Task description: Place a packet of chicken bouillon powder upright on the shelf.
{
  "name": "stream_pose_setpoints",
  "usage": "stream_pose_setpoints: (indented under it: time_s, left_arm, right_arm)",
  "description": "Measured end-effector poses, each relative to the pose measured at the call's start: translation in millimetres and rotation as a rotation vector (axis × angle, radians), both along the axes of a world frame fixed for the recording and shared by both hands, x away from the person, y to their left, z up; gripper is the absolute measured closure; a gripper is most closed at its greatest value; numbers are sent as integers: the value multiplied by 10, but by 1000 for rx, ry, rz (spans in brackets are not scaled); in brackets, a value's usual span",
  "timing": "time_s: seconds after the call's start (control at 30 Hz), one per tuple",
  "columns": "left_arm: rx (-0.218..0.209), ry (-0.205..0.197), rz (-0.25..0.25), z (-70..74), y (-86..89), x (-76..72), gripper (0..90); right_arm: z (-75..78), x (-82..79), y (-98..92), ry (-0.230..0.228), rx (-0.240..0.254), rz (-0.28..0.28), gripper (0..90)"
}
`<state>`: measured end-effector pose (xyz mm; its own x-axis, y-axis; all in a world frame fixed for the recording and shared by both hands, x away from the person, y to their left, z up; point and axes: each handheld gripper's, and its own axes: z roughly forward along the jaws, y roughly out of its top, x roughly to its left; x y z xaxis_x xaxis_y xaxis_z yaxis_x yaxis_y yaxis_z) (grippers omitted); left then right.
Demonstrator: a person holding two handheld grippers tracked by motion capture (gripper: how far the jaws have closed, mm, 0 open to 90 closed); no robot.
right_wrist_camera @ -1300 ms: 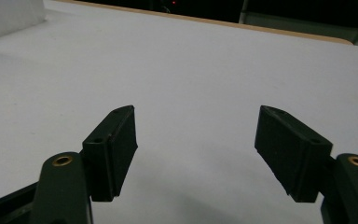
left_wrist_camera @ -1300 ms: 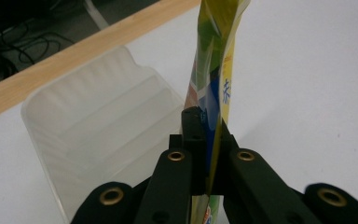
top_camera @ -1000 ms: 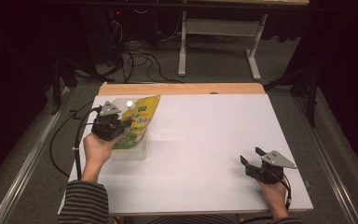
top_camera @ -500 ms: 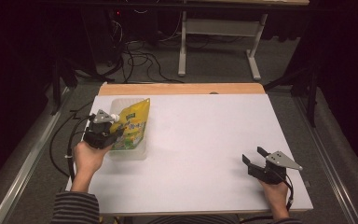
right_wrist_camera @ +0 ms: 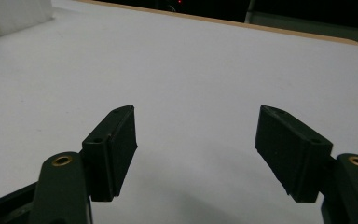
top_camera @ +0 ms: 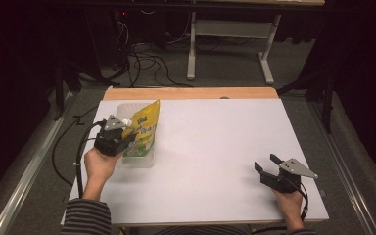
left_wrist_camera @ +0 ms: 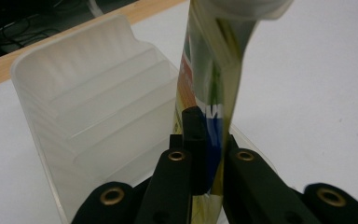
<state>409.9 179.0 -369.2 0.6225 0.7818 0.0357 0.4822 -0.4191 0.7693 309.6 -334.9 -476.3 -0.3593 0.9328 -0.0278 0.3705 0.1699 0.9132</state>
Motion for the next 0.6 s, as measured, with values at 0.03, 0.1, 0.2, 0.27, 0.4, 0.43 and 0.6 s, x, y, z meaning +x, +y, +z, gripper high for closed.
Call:
stream_pose_setpoints:
  time_s: [0.03,0.1,0.2,0.27,0.4,0.43,0.6]
  left_arm:
    - [-1,-11,5,-6,1,0,900]
    - [-10,-35,17,-23,6,-11,900]
    - [-16,-34,18,-72,23,-31,900]
    - [-40,-35,21,-111,59,-50,900]
    - [-57,-38,33,-166,132,-69,900]
    - [-54,-38,31,-176,146,-72,900]
    - [-51,-43,24,-199,182,-70,895]
  right_arm:
    - [0,0,1,2,0,-1,300]
    - [1,-2,4,5,1,-4,300]
    - [0,-2,3,1,0,-2,300]
    - [0,-4,4,-1,1,-1,300]
    - [0,-4,5,-4,-3,1,299]
    - [0,-6,5,-5,-3,2,299]
    - [0,-12,3,-12,0,0,298]
